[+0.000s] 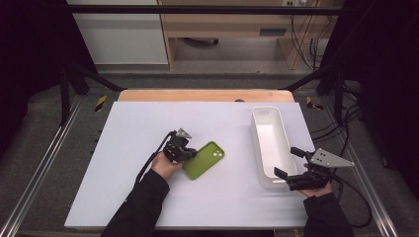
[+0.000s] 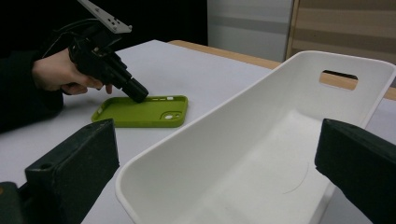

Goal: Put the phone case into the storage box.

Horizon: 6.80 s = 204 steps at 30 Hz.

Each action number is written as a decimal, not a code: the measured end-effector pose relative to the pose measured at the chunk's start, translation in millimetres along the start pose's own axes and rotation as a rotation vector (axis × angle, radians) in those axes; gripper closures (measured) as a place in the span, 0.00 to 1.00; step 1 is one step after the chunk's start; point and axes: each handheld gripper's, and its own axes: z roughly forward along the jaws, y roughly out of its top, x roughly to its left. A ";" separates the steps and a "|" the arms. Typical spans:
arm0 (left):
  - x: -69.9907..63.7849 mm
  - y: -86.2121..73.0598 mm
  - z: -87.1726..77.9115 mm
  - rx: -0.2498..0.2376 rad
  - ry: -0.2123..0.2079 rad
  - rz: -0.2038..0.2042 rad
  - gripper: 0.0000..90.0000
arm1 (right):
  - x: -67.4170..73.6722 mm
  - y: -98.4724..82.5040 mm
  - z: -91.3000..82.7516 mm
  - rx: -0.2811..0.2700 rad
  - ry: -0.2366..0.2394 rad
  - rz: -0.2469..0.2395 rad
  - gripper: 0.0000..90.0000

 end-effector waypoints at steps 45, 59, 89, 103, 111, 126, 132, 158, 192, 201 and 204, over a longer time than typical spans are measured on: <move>-1.9 0.8 -14.9 -0.060 0.022 0.001 0.98 | -0.3 0.3 -0.6 -0.003 0.003 0.001 0.00; -5.6 4.2 -35.6 -0.118 0.043 0.011 0.98 | -0.3 0.6 -0.7 -0.004 0.002 -0.003 0.00; -15.9 4.5 -82.5 -0.242 0.078 0.047 0.97 | 0.6 2.3 -1.6 -0.002 0.009 0.004 0.01; -20.0 -3.7 -99.2 -0.281 0.113 0.061 0.98 | 2.9 4.4 -0.3 -0.001 0.014 0.001 0.01; -22.3 -11.4 -107.7 -0.296 0.128 0.073 0.97 | 5.4 5.8 2.1 0.012 0.020 -0.002 0.01; -26.6 -27.9 -118.1 -0.324 0.152 0.096 0.97 | 15.7 14.2 7.9 0.026 0.047 -0.032 0.01; -30.8 -30.4 -119.3 -0.328 0.152 0.108 0.98 | 22.5 18.9 12.5 0.039 0.059 -0.040 0.02; -43.0 -29.6 -112.0 -0.317 0.136 0.148 0.97 | 44.0 36.7 36.2 0.085 0.103 -0.043 0.02; -58.4 -26.3 -106.2 -0.309 0.112 0.198 0.97 | 57.8 54.8 64.0 0.139 0.124 -0.050 0.02; -60.9 -25.6 -106.0 -0.310 0.107 0.202 0.97 | 60.8 59.2 71.5 0.147 0.132 -0.052 0.02; -61.4 -25.5 -105.8 -0.309 0.106 0.203 0.97 | 62.7 61.2 74.8 0.160 0.131 -0.060 0.02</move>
